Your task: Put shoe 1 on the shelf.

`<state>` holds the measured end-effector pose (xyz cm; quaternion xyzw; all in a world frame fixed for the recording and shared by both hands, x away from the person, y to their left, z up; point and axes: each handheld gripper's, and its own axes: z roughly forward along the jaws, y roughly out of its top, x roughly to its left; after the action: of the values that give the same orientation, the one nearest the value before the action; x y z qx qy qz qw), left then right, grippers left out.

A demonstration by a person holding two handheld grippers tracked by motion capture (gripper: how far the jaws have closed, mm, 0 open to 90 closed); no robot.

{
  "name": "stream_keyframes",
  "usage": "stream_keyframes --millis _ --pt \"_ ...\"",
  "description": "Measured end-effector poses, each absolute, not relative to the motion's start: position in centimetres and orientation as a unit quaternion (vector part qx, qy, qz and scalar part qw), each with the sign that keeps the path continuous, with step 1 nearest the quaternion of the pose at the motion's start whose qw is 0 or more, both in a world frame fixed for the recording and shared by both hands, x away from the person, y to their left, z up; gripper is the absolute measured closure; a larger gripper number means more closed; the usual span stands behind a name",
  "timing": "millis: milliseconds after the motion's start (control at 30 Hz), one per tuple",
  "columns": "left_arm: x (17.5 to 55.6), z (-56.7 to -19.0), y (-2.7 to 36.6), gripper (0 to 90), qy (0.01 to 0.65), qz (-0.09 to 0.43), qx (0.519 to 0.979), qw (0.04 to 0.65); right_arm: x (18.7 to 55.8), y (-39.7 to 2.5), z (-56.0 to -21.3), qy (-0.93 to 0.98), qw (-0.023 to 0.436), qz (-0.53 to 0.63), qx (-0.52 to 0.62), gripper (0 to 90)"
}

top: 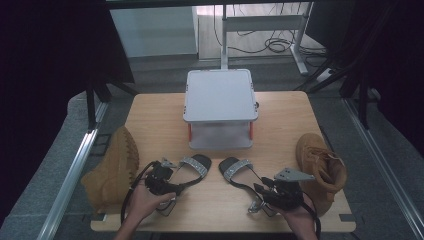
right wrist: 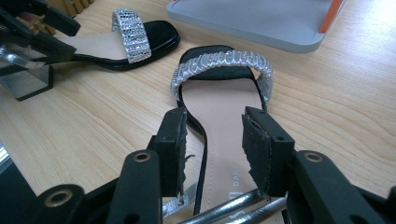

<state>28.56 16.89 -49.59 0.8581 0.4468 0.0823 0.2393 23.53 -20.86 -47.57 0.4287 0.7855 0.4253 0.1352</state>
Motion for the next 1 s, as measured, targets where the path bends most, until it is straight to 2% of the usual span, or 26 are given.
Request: stream_keyframes --millis 367,533,567,767,867,1000 --pt "29.2 -50.6 16.2 31.8 0.452 0.068 0.866 0.202 23.8 -21.0 -47.4 0.786 0.134 0.424 0.43 55.2" --pt "29.4 -50.8 16.0 34.9 0.457 0.063 0.866 0.195 24.6 -20.7 -47.3 0.79 0.131 0.41 0.436 49.4" --pt "29.4 -50.8 16.0 35.2 0.459 0.061 0.865 0.192 25.1 -20.5 -47.5 0.793 0.133 0.396 0.443 46.0" --pt "29.4 -50.8 15.9 36.8 0.469 0.063 0.861 0.189 26.4 -19.5 -47.9 0.813 0.131 0.348 0.447 40.6" --pt "29.3 -50.8 15.8 37.4 0.473 0.066 0.858 0.189 27.3 -18.6 -48.5 0.833 0.115 0.311 0.444 35.3" --pt "29.3 -50.7 15.7 38.2 0.475 0.069 0.857 0.187 27.7 -18.0 -49.3 0.841 0.104 0.287 0.447 32.7"
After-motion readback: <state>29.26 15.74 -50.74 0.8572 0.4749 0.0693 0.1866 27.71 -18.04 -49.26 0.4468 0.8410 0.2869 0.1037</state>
